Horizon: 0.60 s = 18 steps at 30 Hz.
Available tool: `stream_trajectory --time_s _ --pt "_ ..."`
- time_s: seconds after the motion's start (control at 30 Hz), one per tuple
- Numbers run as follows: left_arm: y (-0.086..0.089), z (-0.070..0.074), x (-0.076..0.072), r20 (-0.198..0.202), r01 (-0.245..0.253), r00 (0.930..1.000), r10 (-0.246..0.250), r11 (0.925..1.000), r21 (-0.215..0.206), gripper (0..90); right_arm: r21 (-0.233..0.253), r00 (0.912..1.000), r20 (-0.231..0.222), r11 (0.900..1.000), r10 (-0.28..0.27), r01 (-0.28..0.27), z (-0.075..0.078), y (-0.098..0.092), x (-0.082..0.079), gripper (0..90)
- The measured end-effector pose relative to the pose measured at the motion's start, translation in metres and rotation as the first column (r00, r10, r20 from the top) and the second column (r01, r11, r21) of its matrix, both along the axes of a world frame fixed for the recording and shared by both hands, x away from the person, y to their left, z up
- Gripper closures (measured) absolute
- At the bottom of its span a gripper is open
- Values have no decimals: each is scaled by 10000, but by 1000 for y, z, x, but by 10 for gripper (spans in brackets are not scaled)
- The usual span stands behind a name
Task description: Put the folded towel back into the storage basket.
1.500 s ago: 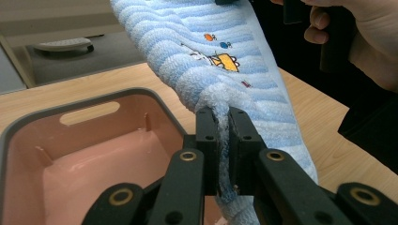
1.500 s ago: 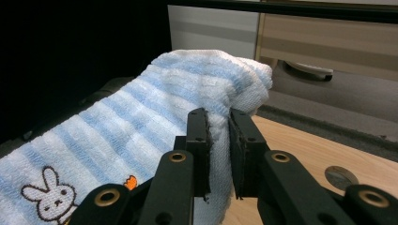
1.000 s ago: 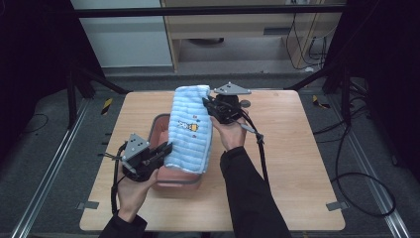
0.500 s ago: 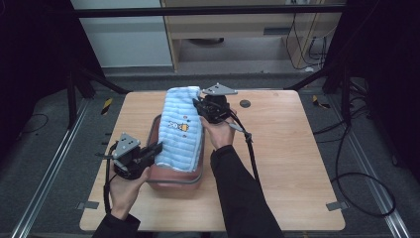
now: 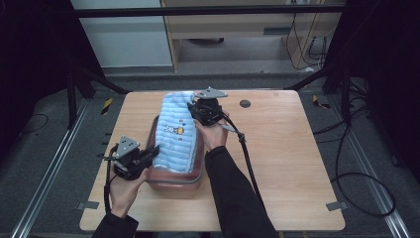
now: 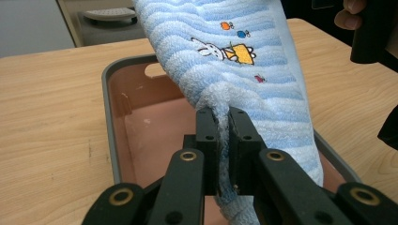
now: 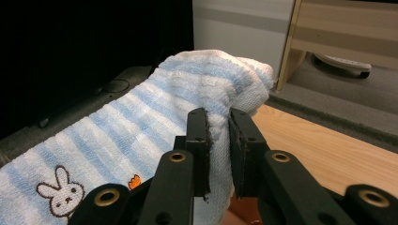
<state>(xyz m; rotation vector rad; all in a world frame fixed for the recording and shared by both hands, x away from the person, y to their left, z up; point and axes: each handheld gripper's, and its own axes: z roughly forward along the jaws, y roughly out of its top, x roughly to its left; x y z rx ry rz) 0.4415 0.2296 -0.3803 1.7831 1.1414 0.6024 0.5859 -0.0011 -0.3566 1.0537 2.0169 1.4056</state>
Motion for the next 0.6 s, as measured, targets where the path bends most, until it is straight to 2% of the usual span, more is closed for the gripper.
stream_trajectory --time_s 0.4,0.6 --pt "-5 -15 6 -260 82 9996 -66 9983 584 843 -217 9998 -222 9998 9 -13 -17 3 6 795" --pt "-6 -21 6 -625 111 9980 -70 9977 662 843 -358 9994 -344 9993 45 -57 -27 3 5 794"
